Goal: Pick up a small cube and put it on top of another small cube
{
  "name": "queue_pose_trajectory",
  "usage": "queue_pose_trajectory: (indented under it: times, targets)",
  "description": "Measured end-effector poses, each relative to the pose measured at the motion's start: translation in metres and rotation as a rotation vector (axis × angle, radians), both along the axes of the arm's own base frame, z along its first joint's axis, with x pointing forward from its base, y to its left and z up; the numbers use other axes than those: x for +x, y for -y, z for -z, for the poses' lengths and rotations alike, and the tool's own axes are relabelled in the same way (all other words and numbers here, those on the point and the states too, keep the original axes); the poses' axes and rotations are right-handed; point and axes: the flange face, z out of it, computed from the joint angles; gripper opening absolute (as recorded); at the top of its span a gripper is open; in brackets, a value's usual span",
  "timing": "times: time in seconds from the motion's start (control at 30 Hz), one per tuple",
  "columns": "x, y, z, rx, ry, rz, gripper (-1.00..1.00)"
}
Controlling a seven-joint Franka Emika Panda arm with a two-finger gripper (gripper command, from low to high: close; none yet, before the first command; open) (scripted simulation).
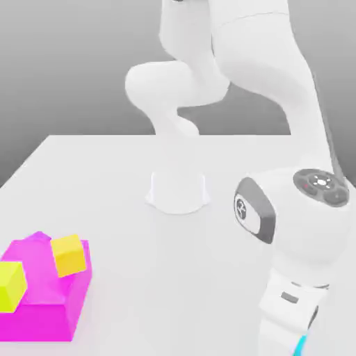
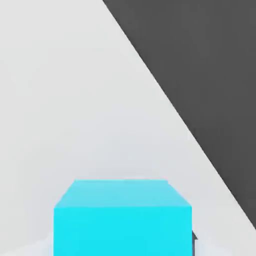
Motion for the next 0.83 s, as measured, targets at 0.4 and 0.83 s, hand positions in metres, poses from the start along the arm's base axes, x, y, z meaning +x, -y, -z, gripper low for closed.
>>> queue_pose_trajectory:
  times: [0.4,0.83]
  targets:
    - [-0.042,0.291,-0.125,-0.063,0.022,0.676,-1.0]
    - [-0.116,0.375,-0.099,0.004,-0.001,0.961,1.0]
